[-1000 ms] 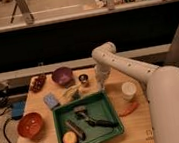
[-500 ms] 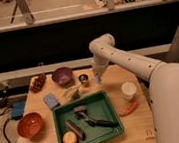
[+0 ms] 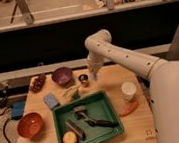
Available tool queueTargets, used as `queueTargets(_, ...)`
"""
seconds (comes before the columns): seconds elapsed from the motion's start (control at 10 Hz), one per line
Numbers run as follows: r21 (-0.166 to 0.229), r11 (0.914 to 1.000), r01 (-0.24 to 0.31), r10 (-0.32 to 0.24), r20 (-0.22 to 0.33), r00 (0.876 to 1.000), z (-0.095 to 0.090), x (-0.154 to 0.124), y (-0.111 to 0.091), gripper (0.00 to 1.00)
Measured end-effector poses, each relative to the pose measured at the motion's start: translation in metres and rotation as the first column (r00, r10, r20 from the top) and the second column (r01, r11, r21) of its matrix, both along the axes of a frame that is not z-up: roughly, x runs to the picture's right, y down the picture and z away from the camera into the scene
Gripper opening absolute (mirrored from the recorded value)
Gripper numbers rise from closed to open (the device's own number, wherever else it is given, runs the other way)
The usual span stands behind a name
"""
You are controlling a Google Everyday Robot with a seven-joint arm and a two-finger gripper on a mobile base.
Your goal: Place towel in purple bowl
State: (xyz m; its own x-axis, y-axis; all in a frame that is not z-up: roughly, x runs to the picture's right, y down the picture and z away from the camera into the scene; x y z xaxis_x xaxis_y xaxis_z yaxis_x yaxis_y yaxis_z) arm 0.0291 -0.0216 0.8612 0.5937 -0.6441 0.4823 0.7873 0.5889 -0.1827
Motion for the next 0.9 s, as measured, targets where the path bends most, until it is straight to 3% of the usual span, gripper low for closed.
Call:
queueTargets(0.4,0.041,0.9982,0.043,-0.046,0.059,0.997,-0.014,-0.028,-0.016,0.0)
queueTargets(0.9,0.074,0.9917,0.105,-0.114,0.135,0.984,-0.021,-0.093,-0.02,0.0)
